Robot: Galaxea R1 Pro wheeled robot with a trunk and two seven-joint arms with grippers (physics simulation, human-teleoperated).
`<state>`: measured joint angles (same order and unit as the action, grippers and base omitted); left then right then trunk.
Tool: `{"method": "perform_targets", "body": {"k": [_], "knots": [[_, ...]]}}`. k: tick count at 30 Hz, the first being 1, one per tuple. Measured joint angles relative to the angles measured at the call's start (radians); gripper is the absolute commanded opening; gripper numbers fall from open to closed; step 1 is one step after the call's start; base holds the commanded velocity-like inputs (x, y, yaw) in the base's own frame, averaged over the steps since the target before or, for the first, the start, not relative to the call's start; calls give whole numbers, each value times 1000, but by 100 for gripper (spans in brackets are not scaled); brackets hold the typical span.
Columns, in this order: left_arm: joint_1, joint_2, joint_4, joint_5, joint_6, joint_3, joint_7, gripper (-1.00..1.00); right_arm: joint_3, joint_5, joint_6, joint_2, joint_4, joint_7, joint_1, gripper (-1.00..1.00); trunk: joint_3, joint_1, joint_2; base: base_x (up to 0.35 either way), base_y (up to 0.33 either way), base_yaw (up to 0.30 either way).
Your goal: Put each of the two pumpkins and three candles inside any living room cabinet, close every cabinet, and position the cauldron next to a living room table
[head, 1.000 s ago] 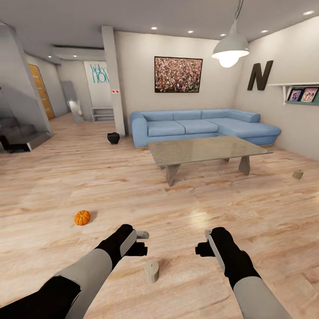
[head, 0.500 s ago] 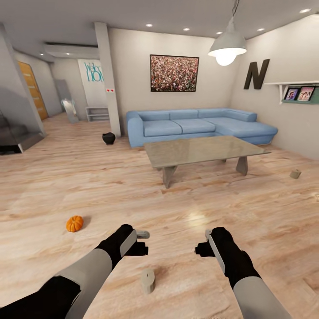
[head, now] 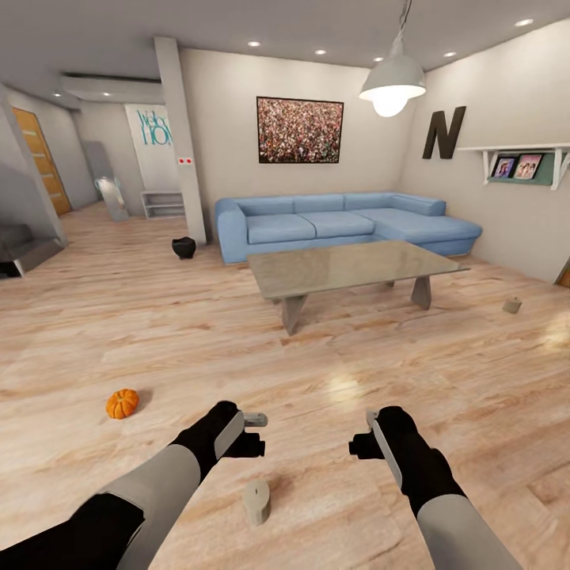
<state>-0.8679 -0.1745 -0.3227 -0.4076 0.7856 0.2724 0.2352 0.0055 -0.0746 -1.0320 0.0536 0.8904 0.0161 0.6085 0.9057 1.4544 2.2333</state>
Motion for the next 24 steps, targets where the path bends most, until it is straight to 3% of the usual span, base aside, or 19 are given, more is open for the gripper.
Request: {"method": "perform_targets", "body": {"k": [24], "knots": [[0, 0, 3, 0, 0, 0, 0, 100, 0, 0, 1, 0, 0, 1, 0, 100, 84, 92, 168, 0, 0, -37]]}}
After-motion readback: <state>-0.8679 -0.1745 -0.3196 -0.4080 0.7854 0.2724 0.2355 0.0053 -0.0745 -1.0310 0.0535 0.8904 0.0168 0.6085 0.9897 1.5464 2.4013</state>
